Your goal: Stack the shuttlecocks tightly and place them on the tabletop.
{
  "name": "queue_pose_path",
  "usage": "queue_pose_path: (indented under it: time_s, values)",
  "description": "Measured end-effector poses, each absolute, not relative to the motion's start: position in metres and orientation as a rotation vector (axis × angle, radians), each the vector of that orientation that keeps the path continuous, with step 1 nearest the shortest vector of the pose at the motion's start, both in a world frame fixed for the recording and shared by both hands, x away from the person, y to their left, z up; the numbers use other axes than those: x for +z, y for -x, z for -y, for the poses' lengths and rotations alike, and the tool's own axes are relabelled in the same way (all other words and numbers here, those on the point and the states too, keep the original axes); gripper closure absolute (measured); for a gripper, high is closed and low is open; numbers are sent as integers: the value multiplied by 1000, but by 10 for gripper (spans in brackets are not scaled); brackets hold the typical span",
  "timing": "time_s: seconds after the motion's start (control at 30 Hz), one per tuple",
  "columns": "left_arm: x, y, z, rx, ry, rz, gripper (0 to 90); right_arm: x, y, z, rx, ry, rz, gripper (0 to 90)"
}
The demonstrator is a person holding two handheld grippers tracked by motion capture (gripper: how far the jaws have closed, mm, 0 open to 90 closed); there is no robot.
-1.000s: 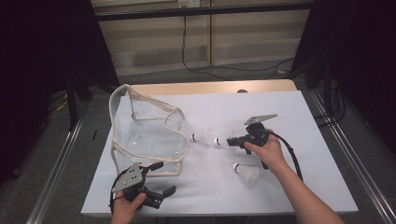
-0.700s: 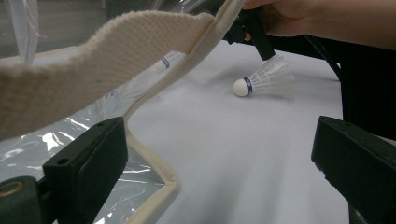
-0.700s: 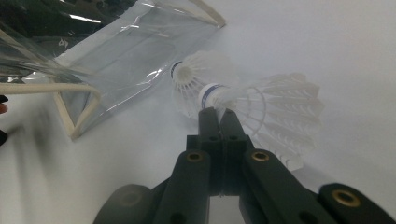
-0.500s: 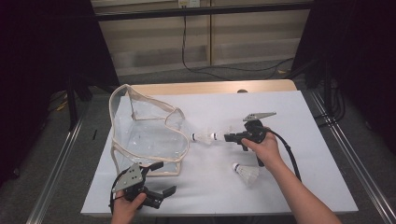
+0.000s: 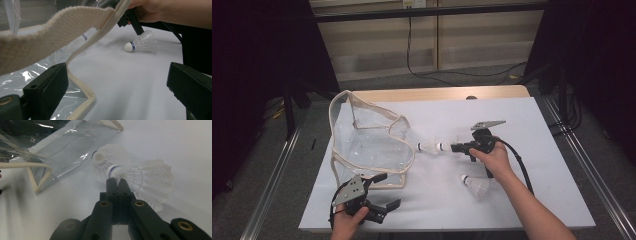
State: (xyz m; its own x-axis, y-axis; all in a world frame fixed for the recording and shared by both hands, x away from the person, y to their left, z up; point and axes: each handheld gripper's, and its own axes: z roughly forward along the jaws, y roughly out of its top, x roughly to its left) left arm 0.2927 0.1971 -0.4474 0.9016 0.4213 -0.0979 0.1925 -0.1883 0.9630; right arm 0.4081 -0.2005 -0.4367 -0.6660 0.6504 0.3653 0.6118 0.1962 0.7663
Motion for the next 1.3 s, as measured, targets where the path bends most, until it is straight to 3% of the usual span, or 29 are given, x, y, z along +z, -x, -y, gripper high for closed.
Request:
queue_pose_path:
  time_s: [1.3]
  values:
    - [-448,-293,-197,212,-1772,-455,40,-436,-423,165,1465,-1197,-2454,900]
